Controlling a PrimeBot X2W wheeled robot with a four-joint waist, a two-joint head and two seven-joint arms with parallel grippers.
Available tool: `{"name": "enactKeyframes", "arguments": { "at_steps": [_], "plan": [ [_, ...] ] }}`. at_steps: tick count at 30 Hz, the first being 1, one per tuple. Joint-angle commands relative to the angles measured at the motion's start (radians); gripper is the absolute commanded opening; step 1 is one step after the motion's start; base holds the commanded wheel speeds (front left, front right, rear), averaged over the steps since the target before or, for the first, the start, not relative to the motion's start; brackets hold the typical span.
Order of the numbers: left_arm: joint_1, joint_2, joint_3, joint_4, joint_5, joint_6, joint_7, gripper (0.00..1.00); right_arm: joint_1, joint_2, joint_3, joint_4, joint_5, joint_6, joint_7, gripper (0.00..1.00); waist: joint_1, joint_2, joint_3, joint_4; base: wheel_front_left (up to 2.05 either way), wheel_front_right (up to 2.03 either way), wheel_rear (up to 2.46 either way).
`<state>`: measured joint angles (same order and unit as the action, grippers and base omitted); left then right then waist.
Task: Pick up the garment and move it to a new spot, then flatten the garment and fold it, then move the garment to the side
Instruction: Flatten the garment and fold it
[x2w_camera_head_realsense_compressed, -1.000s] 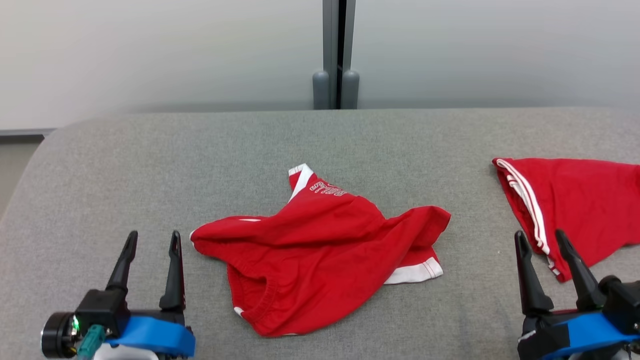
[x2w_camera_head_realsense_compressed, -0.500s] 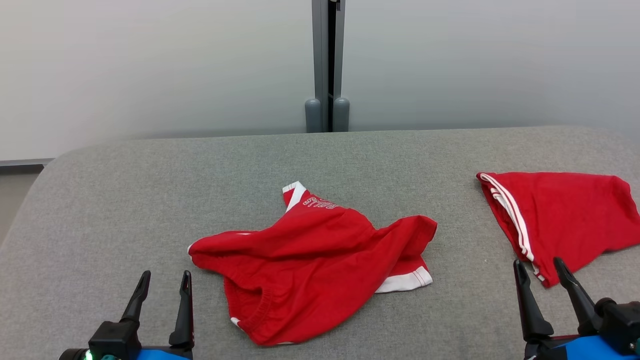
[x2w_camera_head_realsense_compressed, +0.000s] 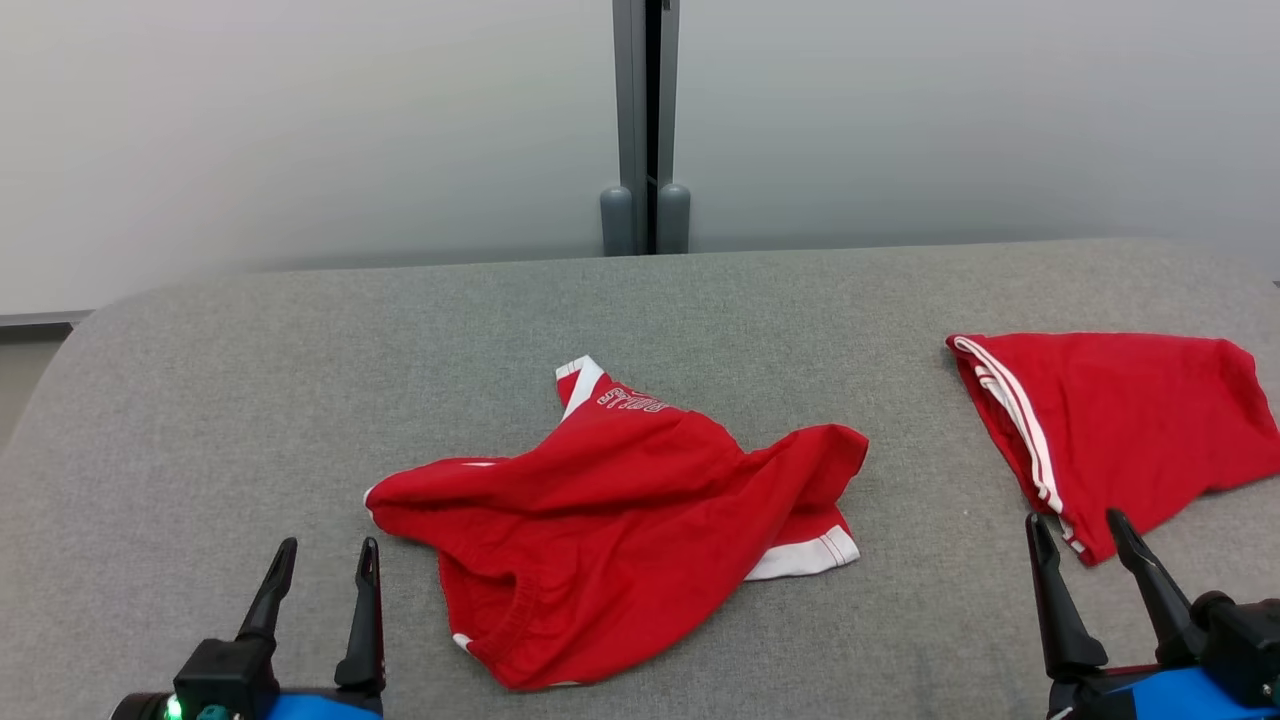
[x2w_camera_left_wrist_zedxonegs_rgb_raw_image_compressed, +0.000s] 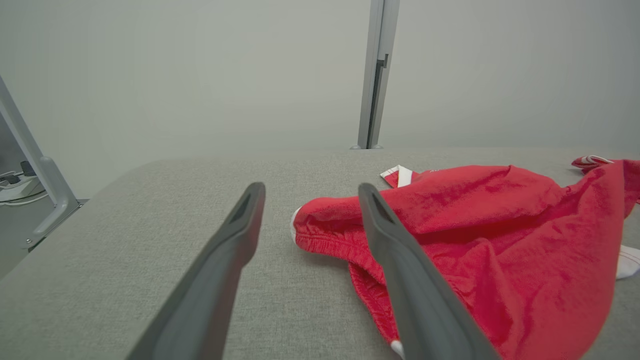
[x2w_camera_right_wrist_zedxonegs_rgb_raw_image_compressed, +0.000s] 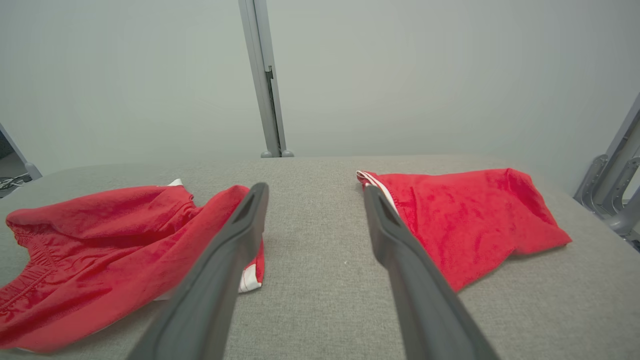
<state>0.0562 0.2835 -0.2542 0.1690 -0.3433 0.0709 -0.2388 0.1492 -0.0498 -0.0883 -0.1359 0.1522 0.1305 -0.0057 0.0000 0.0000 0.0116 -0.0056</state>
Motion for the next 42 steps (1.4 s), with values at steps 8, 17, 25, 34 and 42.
{"name": "enactKeyframes", "arguments": {
  "at_steps": [8, 17, 25, 34, 42],
  "plan": [
    [-0.124, -0.013, -0.104, -0.016, 0.023, -0.074, 0.084, 1.0, -0.052, -0.002, 0.022, -0.011, 0.001, 0.0, 0.001, 1.0, 0.0, 0.0, 0.121, 0.007, 0.0, 0.0, 0.0],
    [-0.137, -0.028, -0.179, 0.06, -0.026, -0.119, 0.292, 1.0, -0.099, -0.002, 0.025, 0.017, 0.006, 0.0, -0.026, 1.0, 0.0, 0.0, 0.208, 0.0, 0.0, 0.0, 0.0],
    [-0.156, -0.024, -0.188, 0.015, -0.067, -0.139, 0.355, 0.0, -0.126, -0.002, 0.024, 0.043, 0.011, 0.0, -0.041, 1.0, 0.0, 0.0, 0.219, 0.006, 0.0, 0.0, 0.0],
    [-0.212, -0.011, -0.148, -0.088, -0.039, -0.101, 0.288, 0.0, -0.136, -0.002, 0.019, 0.058, 0.02, 0.0, -0.045, 1.0, 0.0, 0.0, 0.206, 0.003, 0.0, 0.0, 0.0],
    [-0.318, -0.031, -0.063, -0.055, -0.066, -0.042, 0.26, 0.0, -0.164, -0.002, 0.019, 0.045, 0.027, 0.0, -0.054, 1.0, 0.0, 0.0, 0.252, -0.027, 0.0, 0.0, 0.0]
  ]
}}
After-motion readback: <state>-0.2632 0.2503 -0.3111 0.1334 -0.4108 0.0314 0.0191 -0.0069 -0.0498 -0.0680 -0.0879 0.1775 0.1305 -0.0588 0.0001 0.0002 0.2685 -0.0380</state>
